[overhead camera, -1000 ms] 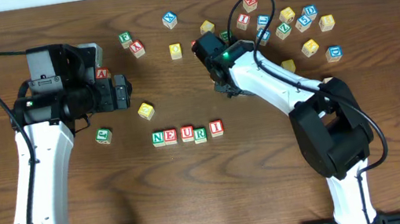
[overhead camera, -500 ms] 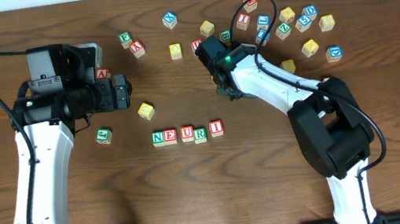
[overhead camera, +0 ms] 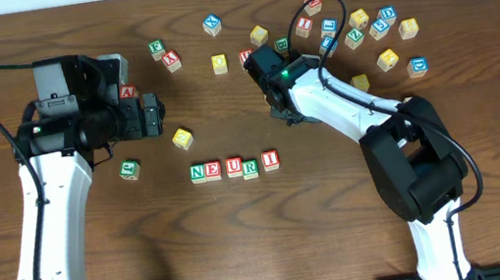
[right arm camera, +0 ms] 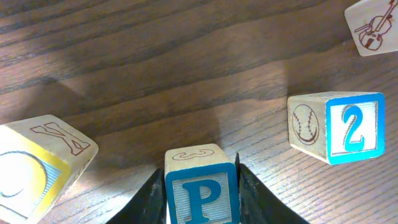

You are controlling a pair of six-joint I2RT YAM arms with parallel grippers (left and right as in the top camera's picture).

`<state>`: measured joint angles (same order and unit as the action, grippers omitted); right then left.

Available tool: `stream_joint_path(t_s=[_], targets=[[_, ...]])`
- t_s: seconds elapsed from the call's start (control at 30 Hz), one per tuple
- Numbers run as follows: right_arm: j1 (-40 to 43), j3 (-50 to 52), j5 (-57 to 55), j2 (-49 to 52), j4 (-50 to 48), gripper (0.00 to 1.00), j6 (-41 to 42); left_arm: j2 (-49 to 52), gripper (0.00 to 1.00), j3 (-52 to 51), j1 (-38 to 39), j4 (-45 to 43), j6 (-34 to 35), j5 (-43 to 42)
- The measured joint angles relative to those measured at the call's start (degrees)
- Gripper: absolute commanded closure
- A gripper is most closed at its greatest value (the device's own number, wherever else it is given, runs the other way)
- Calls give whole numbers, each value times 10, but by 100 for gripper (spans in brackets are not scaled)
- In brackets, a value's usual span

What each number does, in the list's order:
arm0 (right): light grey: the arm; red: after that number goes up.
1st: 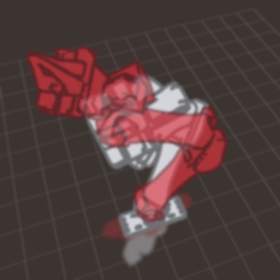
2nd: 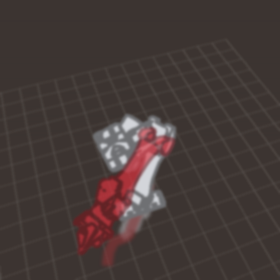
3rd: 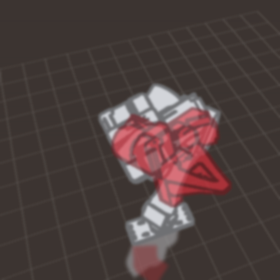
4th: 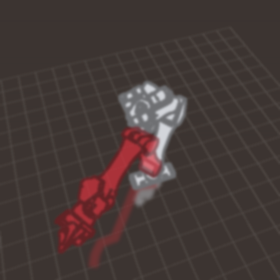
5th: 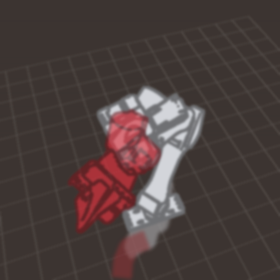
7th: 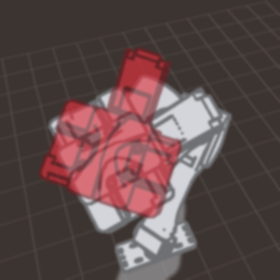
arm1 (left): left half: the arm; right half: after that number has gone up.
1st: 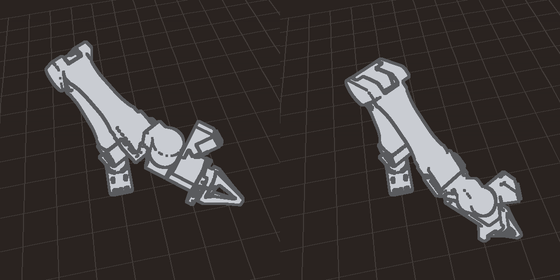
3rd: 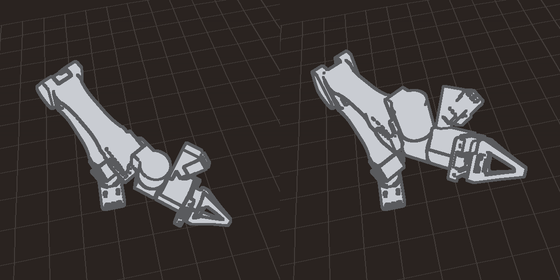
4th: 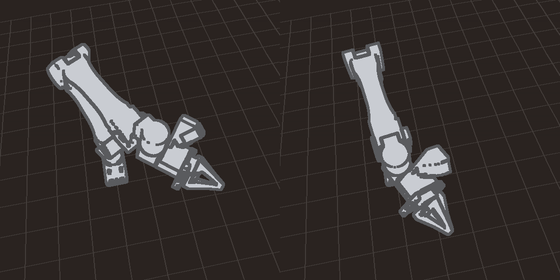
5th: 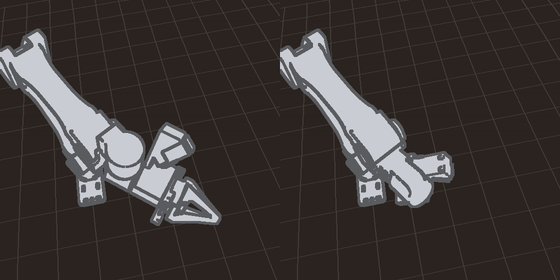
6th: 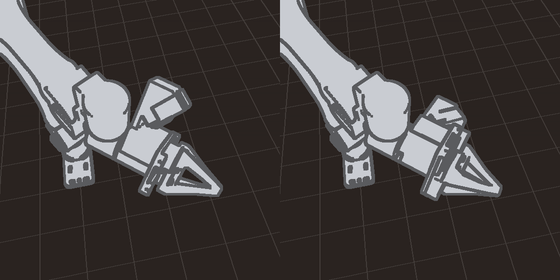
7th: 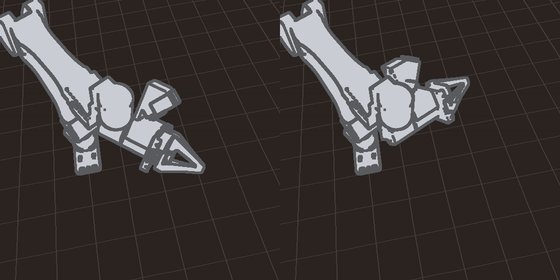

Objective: Spell out NEURIPS
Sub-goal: 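Lower the right gripper and close it on the blue P block, then lift the P block and carry it toward the row's right end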

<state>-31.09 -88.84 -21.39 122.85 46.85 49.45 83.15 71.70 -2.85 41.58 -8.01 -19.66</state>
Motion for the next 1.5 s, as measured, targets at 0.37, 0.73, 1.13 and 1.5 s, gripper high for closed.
stream_joint_path(t_s=[0.37,0.73,1.13,1.5], targets=[[0,0,0,0,-1,74,0,0,2,0,0,0,0,0],[0,0,0,0,-1,74,-2,0,2,0,0,0,0,0],[0,0,11,-3,0,73,-66,0,2,0,0,0,0,0],[0,0,41,-144,2,73,-156,0,2,0,0,0,0,0]])
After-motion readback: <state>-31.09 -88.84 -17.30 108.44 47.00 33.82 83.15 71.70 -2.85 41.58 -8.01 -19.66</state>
